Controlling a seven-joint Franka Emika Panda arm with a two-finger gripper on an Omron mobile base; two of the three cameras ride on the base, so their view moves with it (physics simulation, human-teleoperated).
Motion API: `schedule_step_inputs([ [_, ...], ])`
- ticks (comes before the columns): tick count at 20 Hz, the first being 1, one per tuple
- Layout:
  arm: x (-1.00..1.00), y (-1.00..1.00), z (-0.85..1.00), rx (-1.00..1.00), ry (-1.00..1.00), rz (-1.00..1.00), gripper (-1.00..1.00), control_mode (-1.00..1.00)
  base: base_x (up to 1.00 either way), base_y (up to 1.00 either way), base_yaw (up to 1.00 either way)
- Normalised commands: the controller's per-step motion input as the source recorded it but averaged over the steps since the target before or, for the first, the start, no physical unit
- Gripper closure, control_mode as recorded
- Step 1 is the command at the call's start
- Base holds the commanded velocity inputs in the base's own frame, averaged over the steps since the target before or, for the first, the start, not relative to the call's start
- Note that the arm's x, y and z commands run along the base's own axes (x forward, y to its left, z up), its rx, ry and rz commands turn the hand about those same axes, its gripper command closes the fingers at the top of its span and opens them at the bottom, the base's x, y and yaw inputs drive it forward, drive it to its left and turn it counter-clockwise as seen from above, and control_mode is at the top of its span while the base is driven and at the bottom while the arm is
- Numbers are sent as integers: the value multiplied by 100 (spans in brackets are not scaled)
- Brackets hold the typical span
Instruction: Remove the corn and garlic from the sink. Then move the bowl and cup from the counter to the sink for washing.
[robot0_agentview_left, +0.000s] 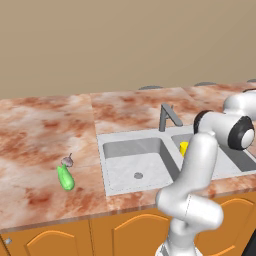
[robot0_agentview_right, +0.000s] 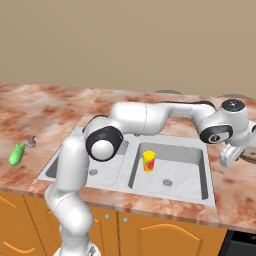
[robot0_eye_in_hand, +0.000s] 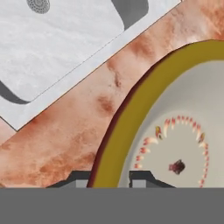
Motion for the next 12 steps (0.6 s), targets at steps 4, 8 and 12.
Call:
schedule_step_inputs([
  [4,-13,24,20,-1,19,17,100,-100,0,0,0],
  [8,-8,26,20,-1,19,17,100,-100,0,0,0],
  [12,-8,25,23,0,12,18,100,-100,0,0,0],
])
